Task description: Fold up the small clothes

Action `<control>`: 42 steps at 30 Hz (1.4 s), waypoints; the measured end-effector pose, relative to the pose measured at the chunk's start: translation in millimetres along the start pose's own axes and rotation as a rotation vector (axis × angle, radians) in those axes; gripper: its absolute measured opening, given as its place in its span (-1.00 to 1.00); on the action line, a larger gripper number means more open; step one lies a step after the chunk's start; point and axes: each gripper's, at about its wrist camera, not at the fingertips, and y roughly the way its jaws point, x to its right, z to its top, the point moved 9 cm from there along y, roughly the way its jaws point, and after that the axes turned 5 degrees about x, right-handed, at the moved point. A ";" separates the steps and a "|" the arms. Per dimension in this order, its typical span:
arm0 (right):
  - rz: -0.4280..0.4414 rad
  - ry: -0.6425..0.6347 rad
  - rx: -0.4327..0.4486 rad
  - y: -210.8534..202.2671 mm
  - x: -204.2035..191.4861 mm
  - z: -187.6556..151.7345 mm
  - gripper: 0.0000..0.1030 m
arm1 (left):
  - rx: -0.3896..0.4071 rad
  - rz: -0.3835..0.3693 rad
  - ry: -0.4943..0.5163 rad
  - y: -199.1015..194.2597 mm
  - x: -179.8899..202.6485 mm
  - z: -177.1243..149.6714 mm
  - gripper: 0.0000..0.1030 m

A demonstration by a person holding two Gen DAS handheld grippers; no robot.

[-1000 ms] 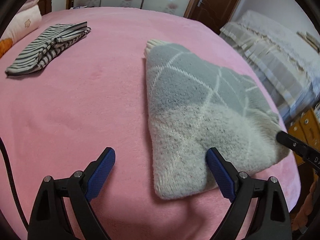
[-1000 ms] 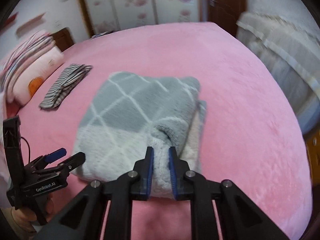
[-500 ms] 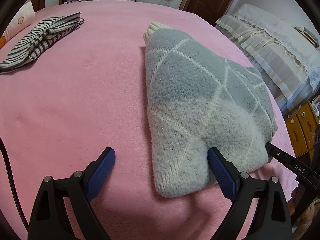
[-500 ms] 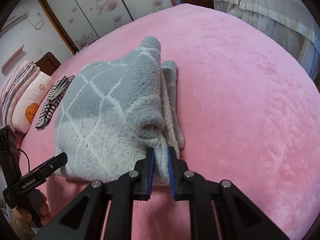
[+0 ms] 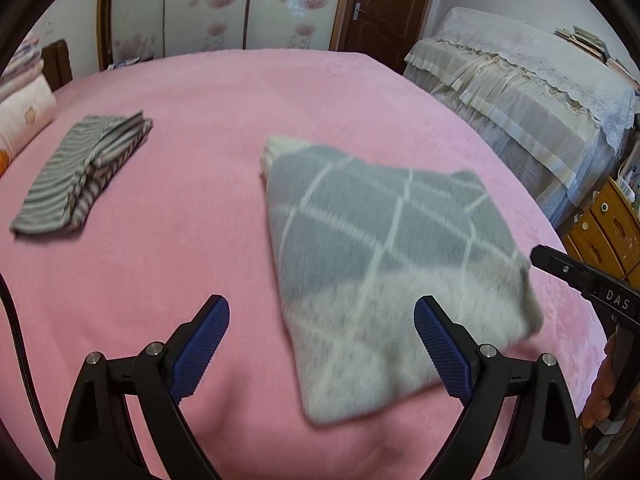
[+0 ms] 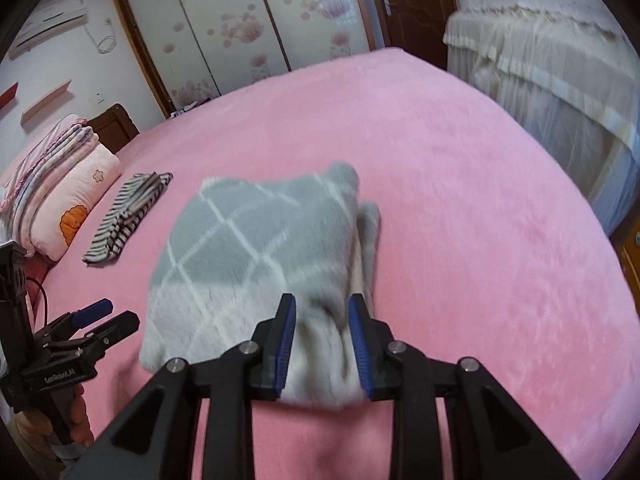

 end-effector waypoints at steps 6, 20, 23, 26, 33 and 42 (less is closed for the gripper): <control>0.030 -0.083 0.009 38.8 -28.8 33.2 -0.47 | 0.043 -0.048 -0.006 31.7 13.4 40.1 0.81; -0.078 -0.110 -0.066 110.7 14.0 28.7 -0.75 | -0.086 -0.099 -0.065 110.5 -4.4 32.2 0.90; -0.064 -0.084 -0.062 112.0 18.1 26.5 -0.75 | -0.094 -0.115 -0.081 113.8 -8.8 26.8 0.93; -0.058 -0.072 -0.059 111.3 16.8 26.1 -0.75 | -0.099 -0.123 -0.086 115.3 -11.8 25.5 0.94; -0.040 -0.059 -0.088 98.3 17.6 34.1 -0.75 | -0.121 -0.122 -0.083 102.2 -14.3 31.7 0.94; -0.043 -0.065 -0.086 65.6 16.5 46.5 -0.55 | -0.088 -0.086 -0.073 59.0 -29.1 54.7 0.99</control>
